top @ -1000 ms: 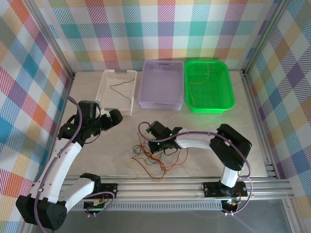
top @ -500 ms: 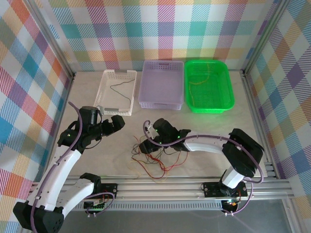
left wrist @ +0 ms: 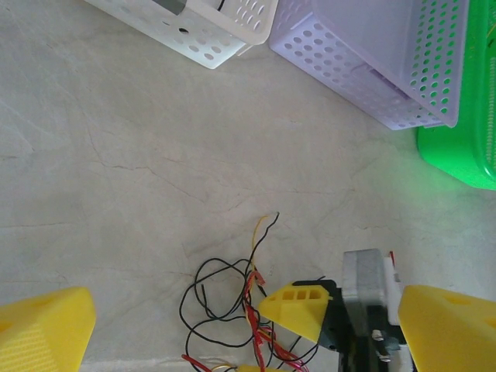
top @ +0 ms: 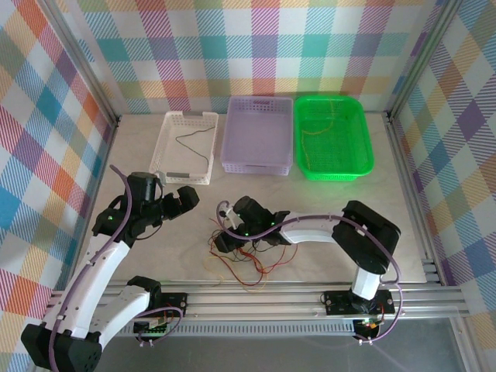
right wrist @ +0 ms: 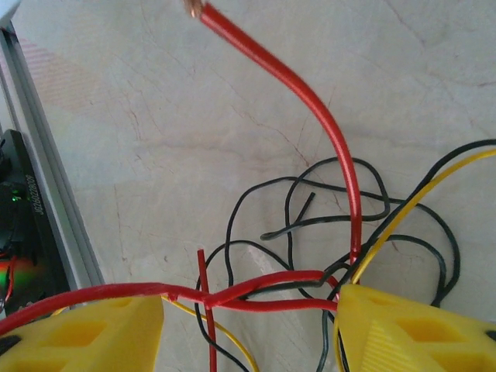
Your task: Untangle the cables
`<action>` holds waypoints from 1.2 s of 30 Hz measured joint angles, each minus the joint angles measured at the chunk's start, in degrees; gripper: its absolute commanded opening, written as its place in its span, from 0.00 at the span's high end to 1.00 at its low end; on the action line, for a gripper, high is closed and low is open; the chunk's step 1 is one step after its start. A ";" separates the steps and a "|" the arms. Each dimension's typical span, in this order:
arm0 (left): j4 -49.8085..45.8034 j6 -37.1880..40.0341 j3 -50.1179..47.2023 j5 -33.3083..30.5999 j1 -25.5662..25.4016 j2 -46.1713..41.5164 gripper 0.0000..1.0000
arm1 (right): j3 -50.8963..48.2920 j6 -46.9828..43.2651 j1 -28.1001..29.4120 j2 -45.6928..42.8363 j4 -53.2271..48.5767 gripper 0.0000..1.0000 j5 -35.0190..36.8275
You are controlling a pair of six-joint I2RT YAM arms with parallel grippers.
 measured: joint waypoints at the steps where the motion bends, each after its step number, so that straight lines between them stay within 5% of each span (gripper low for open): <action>1: 0.00 0.00 -0.02 0.02 0.00 0.00 0.00 | 0.20 -0.04 0.00 0.46 0.17 0.43 0.02; 4: 0.02 0.00 -0.35 0.07 0.00 0.00 0.00 | 1.44 -0.35 0.00 2.03 0.37 0.55 0.33; 8: 0.09 -0.20 -0.63 0.26 0.00 -0.04 0.00 | 2.67 -1.05 -0.02 3.21 0.26 0.86 1.20; 11: 0.61 -0.66 -1.18 0.87 0.00 -0.48 0.00 | 3.34 -2.25 -0.17 3.19 -0.31 1.00 1.92; 17: 7.02 -3.02 -5.75 6.14 -0.33 -4.55 0.03 | 3.72 -4.55 -3.74 -2.12 -3.32 1.00 -0.24; 23: 18.14 -7.69 -14.32 13.27 -1.70 -10.29 0.18 | 4.50 -4.46 -11.26 -12.70 -3.41 1.00 -7.34; 36: 33.40 -11.10 -19.80 17.05 -12.79 -11.91 0.09 | 7.63 5.46 -17.14 -17.79 2.10 1.00 -23.45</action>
